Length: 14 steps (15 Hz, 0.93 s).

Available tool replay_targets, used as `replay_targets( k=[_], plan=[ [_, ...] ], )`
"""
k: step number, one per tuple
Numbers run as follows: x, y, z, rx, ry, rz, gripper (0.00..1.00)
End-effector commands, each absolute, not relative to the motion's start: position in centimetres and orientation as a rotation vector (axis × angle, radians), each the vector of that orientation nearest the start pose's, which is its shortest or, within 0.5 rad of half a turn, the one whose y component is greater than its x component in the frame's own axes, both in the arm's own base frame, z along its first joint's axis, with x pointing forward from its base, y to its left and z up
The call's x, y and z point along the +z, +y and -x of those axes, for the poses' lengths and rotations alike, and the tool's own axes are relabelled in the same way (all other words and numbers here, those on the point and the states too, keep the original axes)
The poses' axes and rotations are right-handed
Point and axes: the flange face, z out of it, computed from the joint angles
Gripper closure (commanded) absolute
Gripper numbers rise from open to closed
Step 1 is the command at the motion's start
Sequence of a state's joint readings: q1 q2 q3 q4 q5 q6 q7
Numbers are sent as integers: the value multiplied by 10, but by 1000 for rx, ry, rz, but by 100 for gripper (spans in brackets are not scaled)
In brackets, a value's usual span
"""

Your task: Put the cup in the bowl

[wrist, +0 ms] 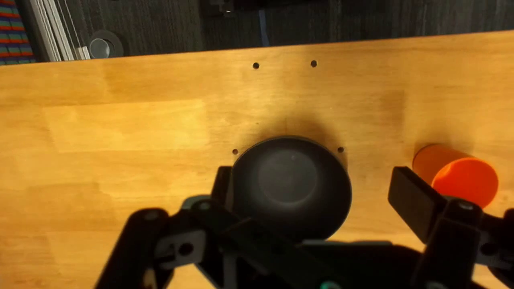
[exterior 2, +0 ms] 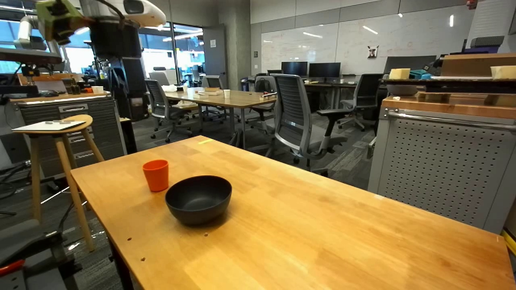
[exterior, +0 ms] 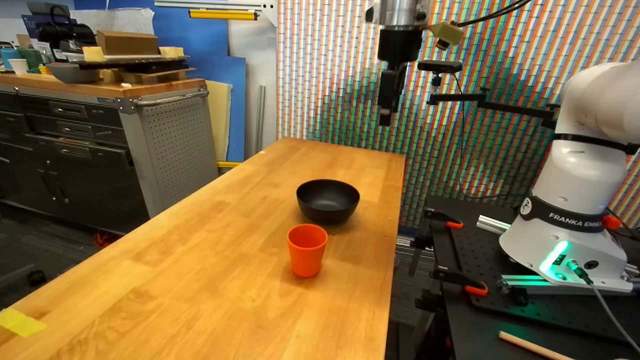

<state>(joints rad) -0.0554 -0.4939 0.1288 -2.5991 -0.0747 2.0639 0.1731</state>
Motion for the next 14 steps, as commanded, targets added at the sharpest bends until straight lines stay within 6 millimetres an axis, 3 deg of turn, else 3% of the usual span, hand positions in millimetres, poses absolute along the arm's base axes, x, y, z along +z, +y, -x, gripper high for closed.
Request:
replay_targets(
  k=[1,7,11,14],
  plan=[
    [374,63,-429,238,-4,3256,0],
    [303,117,-502,427,-190,3243,0],
    [256,135,-547,480,-217,3304,0],
    [229,147,-569,540,-229,3300,0]
  ],
)
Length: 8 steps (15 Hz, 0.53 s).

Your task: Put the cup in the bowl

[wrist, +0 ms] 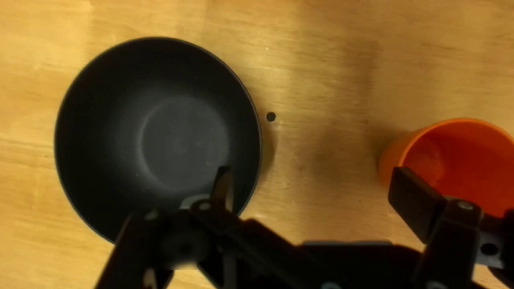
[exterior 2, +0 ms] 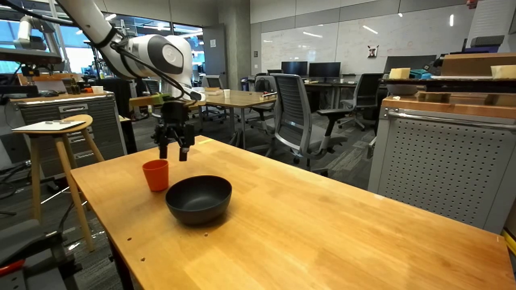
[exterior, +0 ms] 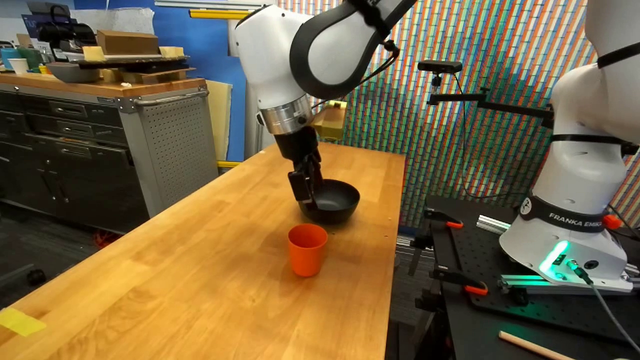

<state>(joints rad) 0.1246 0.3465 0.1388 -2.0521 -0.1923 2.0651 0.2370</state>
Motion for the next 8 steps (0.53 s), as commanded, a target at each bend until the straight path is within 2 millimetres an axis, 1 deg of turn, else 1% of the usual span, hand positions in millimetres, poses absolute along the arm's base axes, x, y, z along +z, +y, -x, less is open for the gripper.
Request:
replay_targets(
  k=[1,4,8],
  plan=[
    [222,150,-573,571,-227,3281,0],
    [210,158,-582,653,-207,3243,0],
    [215,158,-589,716,-158,3226,0]
  ],
)
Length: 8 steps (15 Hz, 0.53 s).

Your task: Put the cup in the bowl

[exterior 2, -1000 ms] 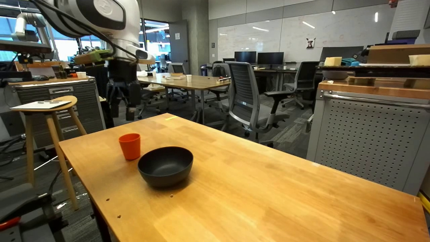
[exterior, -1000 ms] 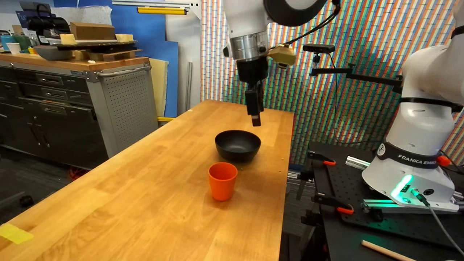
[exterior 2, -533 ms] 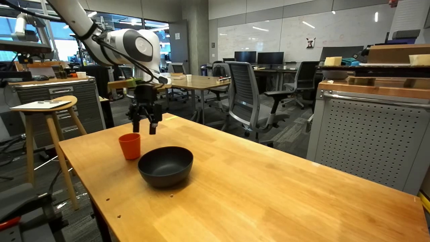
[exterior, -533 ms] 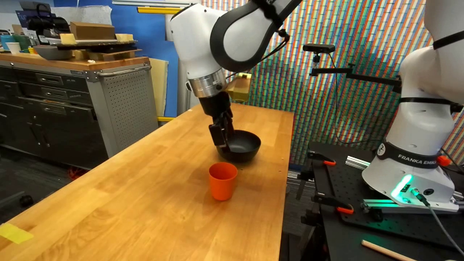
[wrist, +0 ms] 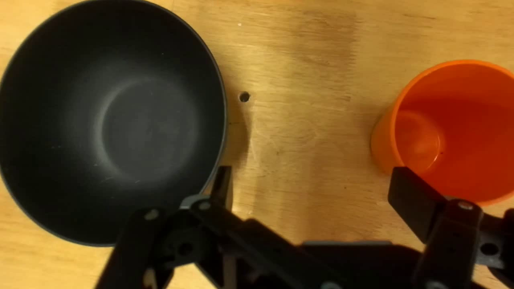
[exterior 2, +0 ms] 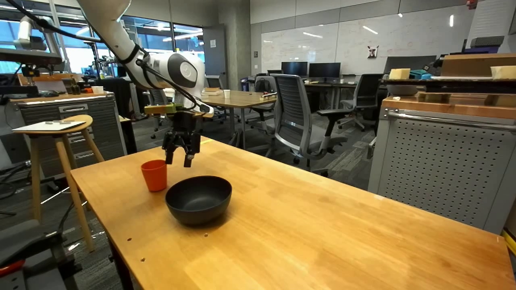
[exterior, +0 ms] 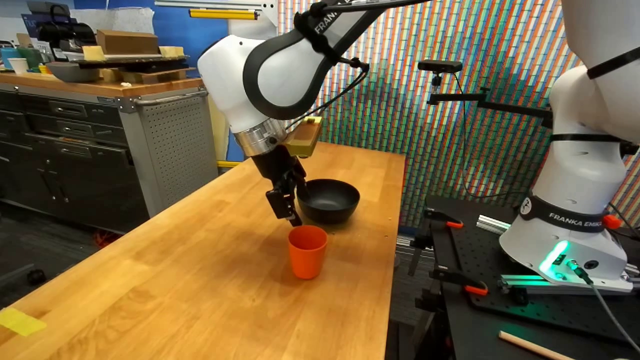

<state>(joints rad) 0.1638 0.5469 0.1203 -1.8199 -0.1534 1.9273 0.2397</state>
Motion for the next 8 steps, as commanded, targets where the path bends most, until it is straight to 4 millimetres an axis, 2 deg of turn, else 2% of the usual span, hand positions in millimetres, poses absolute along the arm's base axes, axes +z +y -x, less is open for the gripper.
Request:
replay_targets(
  k=[1,5,8],
  plan=[
    [219,159,-589,715,-149,3222,0],
    [233,164,-586,730,-130,3203,0],
    [233,164,-579,779,-102,3175,0]
  ],
)
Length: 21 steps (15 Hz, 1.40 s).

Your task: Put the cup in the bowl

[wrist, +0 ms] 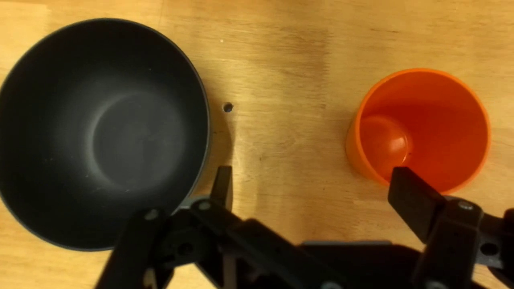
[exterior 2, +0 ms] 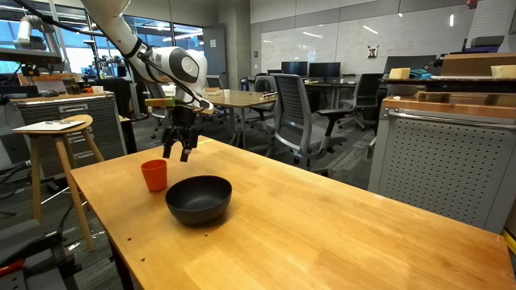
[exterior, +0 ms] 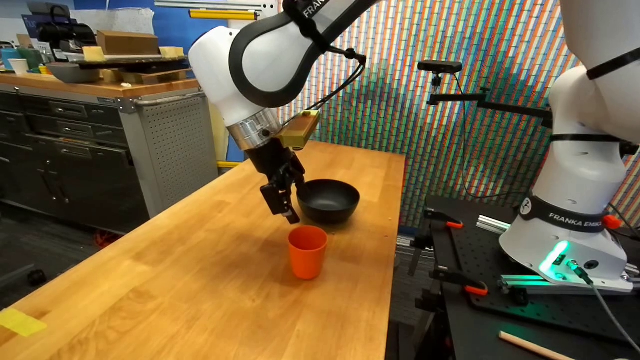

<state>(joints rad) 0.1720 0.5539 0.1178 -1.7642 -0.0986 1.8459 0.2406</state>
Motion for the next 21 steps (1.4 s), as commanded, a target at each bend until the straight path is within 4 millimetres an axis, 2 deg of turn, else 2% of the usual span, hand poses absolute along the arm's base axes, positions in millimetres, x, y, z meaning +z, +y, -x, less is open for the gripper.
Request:
replay_targets(
  k=[1,9,10,11,12,15,20,21],
  plan=[
    [231,163,-576,803,-95,3162,0],
    [198,153,-565,917,-64,3140,0],
    [193,154,-564,928,-81,3145,25],
    [190,154,-563,935,-82,3140,26],
    [187,155,-563,942,-82,3131,32],
    [185,155,-562,956,-81,3106,58],
    [189,158,-561,947,-94,3076,95],
    [191,158,-562,942,-96,3066,95]
  ],
)
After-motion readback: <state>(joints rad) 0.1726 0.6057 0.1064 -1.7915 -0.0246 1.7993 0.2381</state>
